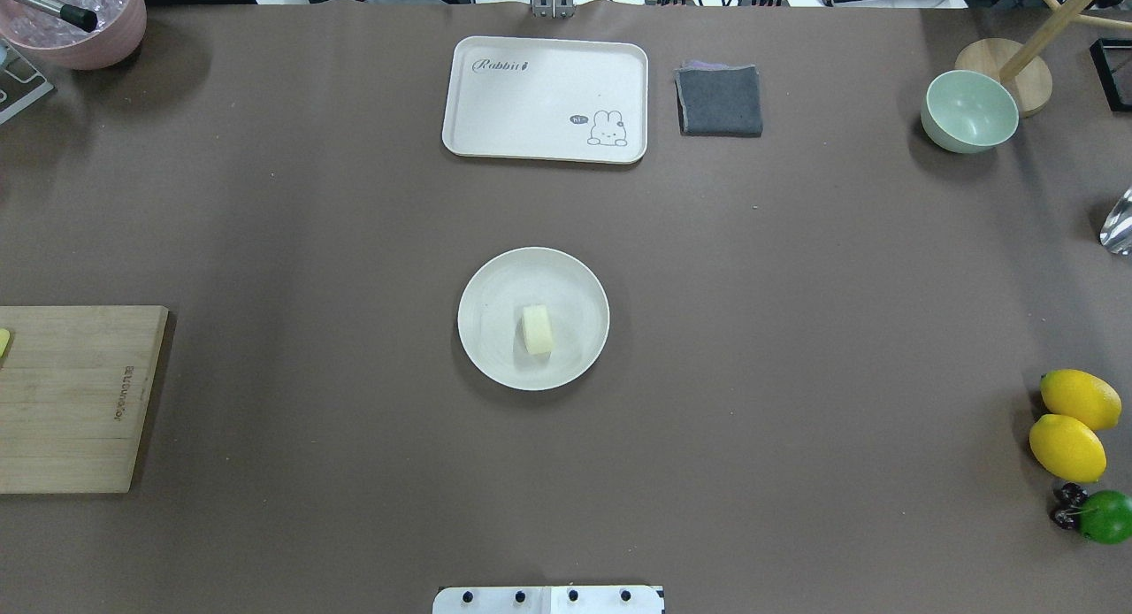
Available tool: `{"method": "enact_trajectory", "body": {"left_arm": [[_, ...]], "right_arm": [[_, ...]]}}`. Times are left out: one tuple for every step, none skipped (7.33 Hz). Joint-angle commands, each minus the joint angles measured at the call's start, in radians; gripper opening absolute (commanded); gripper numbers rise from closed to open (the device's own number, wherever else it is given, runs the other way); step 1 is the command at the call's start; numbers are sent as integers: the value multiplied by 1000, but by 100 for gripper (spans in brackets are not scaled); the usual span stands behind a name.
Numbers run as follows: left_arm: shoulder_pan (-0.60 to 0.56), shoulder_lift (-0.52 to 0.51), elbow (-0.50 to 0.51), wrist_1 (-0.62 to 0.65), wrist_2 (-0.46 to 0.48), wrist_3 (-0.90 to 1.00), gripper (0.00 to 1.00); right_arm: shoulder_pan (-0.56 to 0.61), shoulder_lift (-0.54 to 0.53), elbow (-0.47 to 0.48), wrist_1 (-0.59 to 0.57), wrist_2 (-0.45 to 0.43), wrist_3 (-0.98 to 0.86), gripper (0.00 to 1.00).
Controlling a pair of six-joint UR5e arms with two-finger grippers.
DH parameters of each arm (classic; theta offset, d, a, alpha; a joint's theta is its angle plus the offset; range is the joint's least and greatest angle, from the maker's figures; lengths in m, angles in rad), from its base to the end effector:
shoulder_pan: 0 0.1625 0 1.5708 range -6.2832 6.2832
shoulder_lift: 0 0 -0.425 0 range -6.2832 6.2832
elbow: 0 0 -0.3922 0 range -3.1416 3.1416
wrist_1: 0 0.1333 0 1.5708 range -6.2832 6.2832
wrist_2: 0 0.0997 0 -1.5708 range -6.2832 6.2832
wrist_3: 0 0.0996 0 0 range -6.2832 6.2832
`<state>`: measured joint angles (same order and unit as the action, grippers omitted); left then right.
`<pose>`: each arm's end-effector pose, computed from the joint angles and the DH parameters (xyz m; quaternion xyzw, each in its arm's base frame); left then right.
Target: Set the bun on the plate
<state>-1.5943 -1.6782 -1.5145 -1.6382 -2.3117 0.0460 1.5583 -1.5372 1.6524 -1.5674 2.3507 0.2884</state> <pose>-0.0789 -0.5432 0.6262 0.0677 0.3593 0.0319 0.9302 0.0569 -0.5120 0.6007 -0.0027 -0.3834 0.1047 0.9176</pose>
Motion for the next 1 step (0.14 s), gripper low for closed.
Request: {"method": "enact_trajectory", "body": {"left_arm": [[-3, 0, 0, 0, 0, 0, 98]], "right_arm": [[0, 0, 1, 1, 1, 0, 100]]}}
